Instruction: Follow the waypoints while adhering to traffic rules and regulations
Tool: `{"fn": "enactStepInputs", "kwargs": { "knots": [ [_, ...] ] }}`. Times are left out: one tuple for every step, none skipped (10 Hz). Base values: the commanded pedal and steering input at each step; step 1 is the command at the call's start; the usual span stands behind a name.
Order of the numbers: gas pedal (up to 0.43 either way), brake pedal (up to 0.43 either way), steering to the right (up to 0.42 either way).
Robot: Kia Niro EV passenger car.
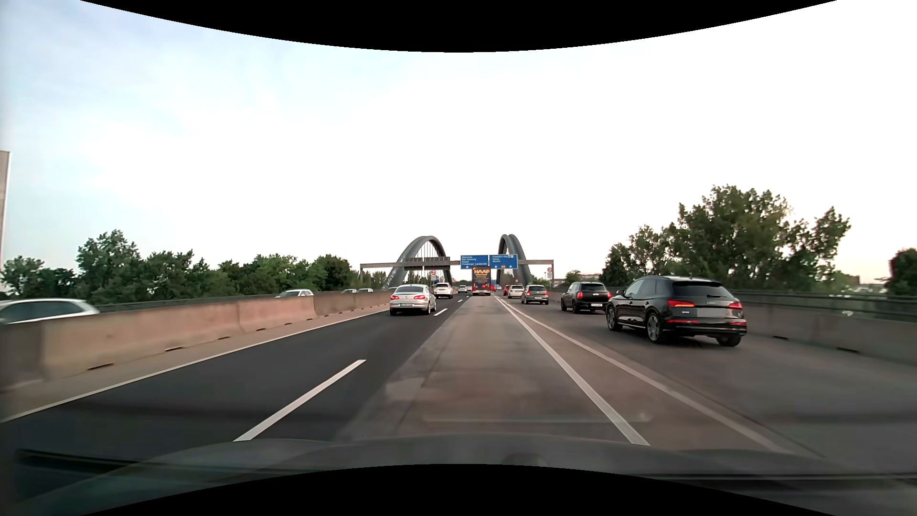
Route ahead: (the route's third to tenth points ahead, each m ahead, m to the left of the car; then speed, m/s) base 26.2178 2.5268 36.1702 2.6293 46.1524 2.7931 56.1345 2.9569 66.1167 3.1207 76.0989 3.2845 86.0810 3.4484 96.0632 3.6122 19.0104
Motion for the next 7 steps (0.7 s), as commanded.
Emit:
{"fn": "enactStepInputs", "kwargs": {
  "knots": [
    [0.0, 0.0, -0.004],
    [0.0, 0.0, -0.004],
    [0.0, 0.0, -0.004],
    [0.0, 0.0, -0.005],
    [0.0, 0.0, -0.005],
    [0.0, 0.0, -0.005],
    [0.0, 0.0, -0.005]
  ]
}}
